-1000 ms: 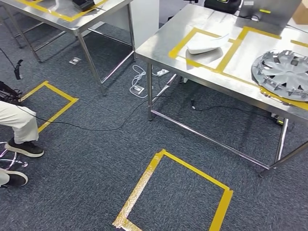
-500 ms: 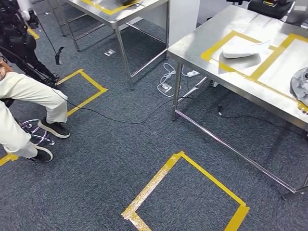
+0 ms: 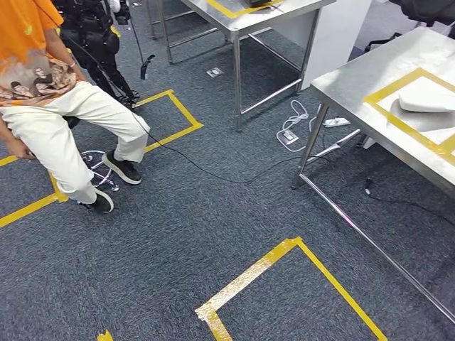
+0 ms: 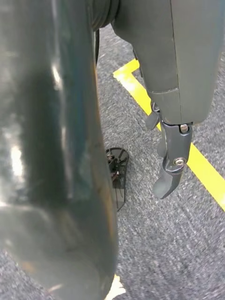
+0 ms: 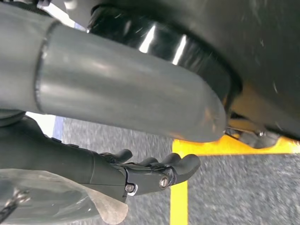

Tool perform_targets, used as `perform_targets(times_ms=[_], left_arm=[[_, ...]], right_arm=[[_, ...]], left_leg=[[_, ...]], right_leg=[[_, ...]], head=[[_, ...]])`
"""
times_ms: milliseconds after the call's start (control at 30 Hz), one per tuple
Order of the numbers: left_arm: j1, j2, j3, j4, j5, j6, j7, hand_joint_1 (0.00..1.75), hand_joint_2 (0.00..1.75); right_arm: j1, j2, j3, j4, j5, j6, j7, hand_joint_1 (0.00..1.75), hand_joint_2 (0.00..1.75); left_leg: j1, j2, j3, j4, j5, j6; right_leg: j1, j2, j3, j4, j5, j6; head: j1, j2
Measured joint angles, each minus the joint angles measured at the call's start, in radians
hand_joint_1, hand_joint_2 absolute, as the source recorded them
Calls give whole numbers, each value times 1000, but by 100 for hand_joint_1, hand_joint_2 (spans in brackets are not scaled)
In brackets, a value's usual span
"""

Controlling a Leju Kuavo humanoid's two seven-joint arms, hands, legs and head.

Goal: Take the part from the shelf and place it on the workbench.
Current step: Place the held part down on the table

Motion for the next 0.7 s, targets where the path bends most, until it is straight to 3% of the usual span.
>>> perform_targets(times_ms=[67, 100, 133, 167, 233, 300, 333, 367, 400, 433, 500, 567, 633, 667, 700], left_arm=[[-2, 0, 0, 0, -3, 3, 0, 0, 0], [-1, 0, 0, 0, -5, 6, 0, 0, 0], [0, 0, 0, 0, -6, 8, 0, 0, 0], [2, 1, 0, 0, -6, 10, 0, 0, 0], [2, 2, 0, 0, -6, 13, 0, 0, 0], [-1, 2, 0, 0, -7, 13, 0, 0, 0], [-2, 2, 0, 0, -7, 14, 0, 0, 0], [-2, 2, 0, 0, -8, 14, 0, 0, 0], [0, 2, 0, 0, -8, 14, 0, 0, 0], [2, 2, 0, 0, -8, 14, 0, 0, 0], [3, 3, 0, 0, -8, 14, 0, 0, 0], [-1, 3, 0, 0, -8, 15, 0, 0, 0], [-1, 4, 0, 0, -9, 16, 0, 0, 0], [2, 4, 0, 0, -9, 16, 0, 0, 0], [4, 5, 0, 0, -9, 16, -1, 0, 0]], right_arm=[[0, 0, 0, 1, -3, 1, -2, 0, 0], [0, 0, 0, 1, -4, 2, -3, 0, 0], [-1, 0, 0, 1, -4, 2, -4, 0, 0], [-1, 0, 0, 1, -4, 2, -5, 0, 0], [0, 0, 0, 1, -2, 3, -7, 0, 0], [2, 0, 0, 1, 0, 5, -9, 0, 0], [3, 0, 0, 1, 0, 6, -9, 0, 0], [3, 0, 0, 1, 1, 6, -9, 0, 0], [3, 0, 0, 1, 1, 7, -9, 0, 0], [2, 0, 0, 1, 1, 8, -9, 0, 0], [0, 0, 0, 1, 2, 12, -9, 0, 0], [-1, 0, 0, 1, 3, 16, -9, 0, 0], [-4, 0, 0, 1, 4, 20, -7, 0, 0], [-7, 1, 0, 1, 4, 22, -7, 0, 0], [-8, 1, 0, 1, 4, 23, -7, 0, 0]], left_leg=[[2, -24, -9, 7, -1, -11], [4, -36, -15, 8, 1, -18], [7, -48, -18, 7, 3, -25], [8, -45, -21, 10, 2, -31], [7, -3, -41, 57, -28, -41], [8, 53, -100, 184, -94, -49], [10, 65, -131, 251, -122, -52], [12, 71, -149, 290, -132, -54], [14, 74, -147, 289, -120, -56], [16, 79, -126, 252, -94, -55], [12, 115, -51, 113, -30, -49], [3, 149, -7, 22, -8, -40], [-3, 140, -7, 8, -11, -30], [-2, 130, -6, 4, -9, -24], [0, 120, -3, -1, -7, -18]], right_leg=[[-2, 42, 33, -74, 20, -5], [-1, 45, 38, -80, 17, -9], [1, 33, 40, -80, 18, -14], [1, 21, 42, -84, 21, -19], [-1, -8, 49, -91, 24, -30], [2, -43, 53, -93, 20, -37], [4, -61, 54, -93, 18, -39], [5, -78, 55, -93, 16, -40], [5, -93, 57, -93, 14, -40], [5, -105, 60, -93, 12, -39], [7, -129, 68, -92, 5, -34], [11, -150, 73, -91, -2, -23], [13, -170, 78, -93, -7, -12], [11, -171, 80, -92, -11, -6], [8, -155, 76, -81, -22, -2]], head=[[0, 0], [0, 0], [-1, 0], [-1, 0], [-5, 0], [-9, 0], [-9, 0], [-9, 0], [-9, 0], [-9, 0], [-9, 0], [-9, 0], [-9, 0], [-9, 0], [-8, 0]])
